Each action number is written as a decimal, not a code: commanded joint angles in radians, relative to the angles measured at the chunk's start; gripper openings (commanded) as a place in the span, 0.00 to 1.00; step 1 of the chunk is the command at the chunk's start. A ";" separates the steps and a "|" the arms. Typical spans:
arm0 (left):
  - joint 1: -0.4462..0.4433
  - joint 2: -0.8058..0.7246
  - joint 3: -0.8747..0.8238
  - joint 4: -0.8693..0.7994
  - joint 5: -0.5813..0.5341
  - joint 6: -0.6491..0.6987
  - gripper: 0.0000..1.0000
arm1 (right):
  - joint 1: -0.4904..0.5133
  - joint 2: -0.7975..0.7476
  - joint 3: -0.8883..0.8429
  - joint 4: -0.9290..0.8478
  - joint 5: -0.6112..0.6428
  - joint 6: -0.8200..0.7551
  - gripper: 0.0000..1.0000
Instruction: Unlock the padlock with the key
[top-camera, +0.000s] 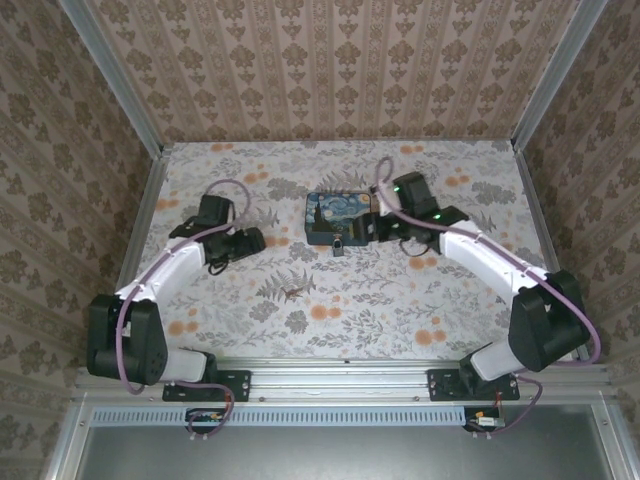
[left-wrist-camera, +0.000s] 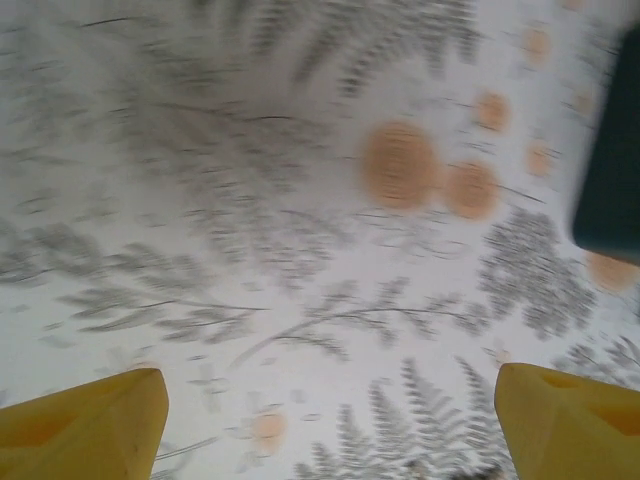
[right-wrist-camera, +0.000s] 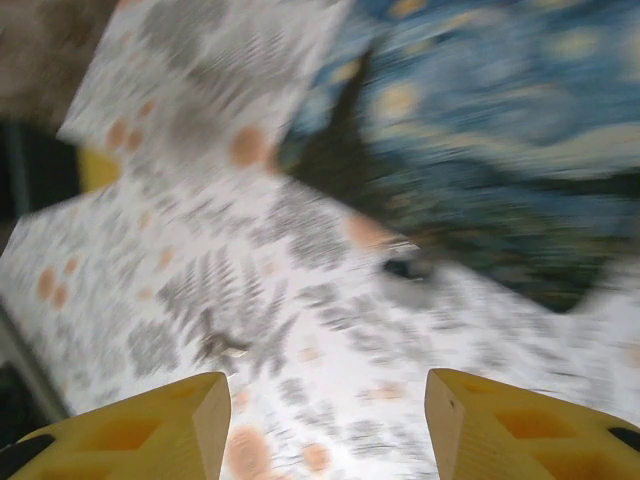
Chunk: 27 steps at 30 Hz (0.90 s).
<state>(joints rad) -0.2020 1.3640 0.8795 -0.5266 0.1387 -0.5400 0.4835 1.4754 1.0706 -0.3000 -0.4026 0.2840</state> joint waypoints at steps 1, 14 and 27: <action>0.041 -0.044 0.016 -0.064 0.027 -0.032 0.86 | 0.157 0.039 -0.040 0.068 0.017 -0.025 0.56; 0.171 -0.129 -0.057 -0.075 0.073 -0.119 0.83 | 0.505 0.467 0.290 0.031 0.385 -0.180 0.53; 0.159 -0.178 -0.039 -0.117 0.065 -0.081 0.84 | 0.526 0.636 0.394 -0.026 0.473 -0.298 0.53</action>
<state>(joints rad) -0.0509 1.2171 0.8295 -0.6060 0.2020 -0.6357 1.0080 2.0701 1.4155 -0.2790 0.0315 0.0391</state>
